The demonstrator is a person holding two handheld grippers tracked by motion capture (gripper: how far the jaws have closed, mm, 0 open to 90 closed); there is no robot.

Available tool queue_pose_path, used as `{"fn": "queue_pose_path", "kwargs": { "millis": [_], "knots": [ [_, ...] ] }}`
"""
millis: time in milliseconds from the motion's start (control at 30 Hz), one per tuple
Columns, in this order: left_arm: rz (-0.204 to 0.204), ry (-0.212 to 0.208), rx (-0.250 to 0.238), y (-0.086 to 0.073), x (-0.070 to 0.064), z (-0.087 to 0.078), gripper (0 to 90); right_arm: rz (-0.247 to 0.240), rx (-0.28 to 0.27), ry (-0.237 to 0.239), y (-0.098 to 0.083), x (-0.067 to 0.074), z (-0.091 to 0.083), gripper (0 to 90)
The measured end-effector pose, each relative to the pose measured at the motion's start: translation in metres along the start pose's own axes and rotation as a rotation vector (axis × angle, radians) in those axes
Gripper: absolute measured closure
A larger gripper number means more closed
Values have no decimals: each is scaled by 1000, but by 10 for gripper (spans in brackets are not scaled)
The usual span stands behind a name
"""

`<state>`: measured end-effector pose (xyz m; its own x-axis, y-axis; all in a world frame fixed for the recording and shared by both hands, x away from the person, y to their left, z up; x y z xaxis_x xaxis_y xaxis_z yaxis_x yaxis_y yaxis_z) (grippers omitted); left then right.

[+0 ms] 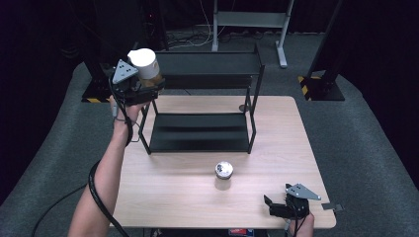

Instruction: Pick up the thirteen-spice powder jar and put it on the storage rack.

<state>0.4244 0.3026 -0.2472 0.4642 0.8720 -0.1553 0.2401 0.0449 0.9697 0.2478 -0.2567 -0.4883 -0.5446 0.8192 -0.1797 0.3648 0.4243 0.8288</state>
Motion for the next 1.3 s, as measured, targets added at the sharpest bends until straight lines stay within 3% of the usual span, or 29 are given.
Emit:
{"fn": "queue_pose_path", "kwargs": {
  "millis": [700,1300],
  "knots": [
    [-4,-15,-8,18,-2,4,299,-3,5,2,1,0,0,15],
    [-7,8,-3,38,-2,13,299,-7,4,5,1,0,0,15]
  ]
}}
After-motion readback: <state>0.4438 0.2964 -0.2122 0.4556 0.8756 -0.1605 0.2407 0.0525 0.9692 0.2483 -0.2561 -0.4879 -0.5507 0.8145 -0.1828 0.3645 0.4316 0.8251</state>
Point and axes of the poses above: each handheld gripper's, and its own axes: z roughly forward along the jaws, y roughly out of its top, x roughly to its left, the point moved 6 cm from there along z, roughly forward along the jaws, and after that the axes turned 15 degrees about -z, right-handed, at the moved point
